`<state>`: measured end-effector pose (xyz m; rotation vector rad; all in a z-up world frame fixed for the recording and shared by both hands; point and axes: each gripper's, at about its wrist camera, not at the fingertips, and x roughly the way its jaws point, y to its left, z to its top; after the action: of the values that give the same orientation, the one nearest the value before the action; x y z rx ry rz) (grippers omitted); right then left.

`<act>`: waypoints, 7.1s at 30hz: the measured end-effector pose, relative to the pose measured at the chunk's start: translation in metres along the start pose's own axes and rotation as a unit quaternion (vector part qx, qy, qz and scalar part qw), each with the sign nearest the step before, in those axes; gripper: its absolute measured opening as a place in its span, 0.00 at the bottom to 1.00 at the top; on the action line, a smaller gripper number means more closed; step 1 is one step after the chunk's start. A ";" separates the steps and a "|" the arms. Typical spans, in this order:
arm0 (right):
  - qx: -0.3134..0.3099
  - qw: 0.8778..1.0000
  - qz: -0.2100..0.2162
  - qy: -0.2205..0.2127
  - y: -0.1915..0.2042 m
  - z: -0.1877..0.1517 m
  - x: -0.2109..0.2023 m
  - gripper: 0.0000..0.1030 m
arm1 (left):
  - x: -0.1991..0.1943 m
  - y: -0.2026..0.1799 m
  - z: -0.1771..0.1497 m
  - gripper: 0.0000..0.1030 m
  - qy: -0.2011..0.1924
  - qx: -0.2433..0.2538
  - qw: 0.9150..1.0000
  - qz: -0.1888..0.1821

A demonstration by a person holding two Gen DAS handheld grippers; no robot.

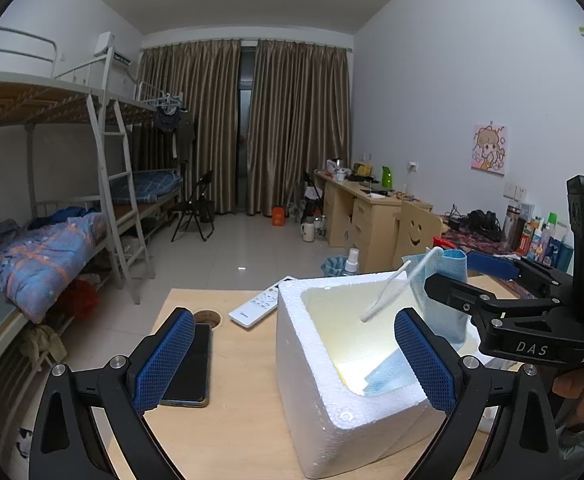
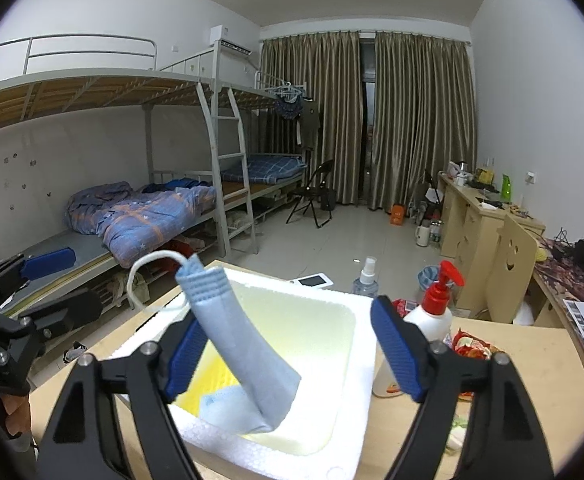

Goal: Organize soft objects
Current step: 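Lower the blue mask into the foam box and open the right tool, then withdraw both tools from the foam box back over the table, then move the left tool to the translucent white plastic strip and grasp it, then lift the plastic strip with the left tool while the right tool grasps the white paper towel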

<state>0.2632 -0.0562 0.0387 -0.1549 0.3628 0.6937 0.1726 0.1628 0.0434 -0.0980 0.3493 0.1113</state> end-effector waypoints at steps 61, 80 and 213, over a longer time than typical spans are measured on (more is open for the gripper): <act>0.018 0.994 0.073 0.082 -0.021 -0.027 -0.025 0.90 | 0.044 -0.029 -0.004 0.98 0.110 0.058 0.991 -0.052; 0.016 0.997 0.050 0.049 -0.020 -0.036 -0.069 0.90 | -0.028 -0.049 -0.027 0.98 0.049 0.044 0.996 -0.057; -0.075 0.970 0.093 0.211 -0.158 -0.195 -0.055 0.77 | 0.127 -0.210 -0.146 0.07 0.253 -0.077 0.964 -0.006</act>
<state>0.2731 -0.2599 -0.1181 -0.4192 0.7411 0.8747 0.2682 -0.0500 -0.1210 -0.2847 0.8517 0.1011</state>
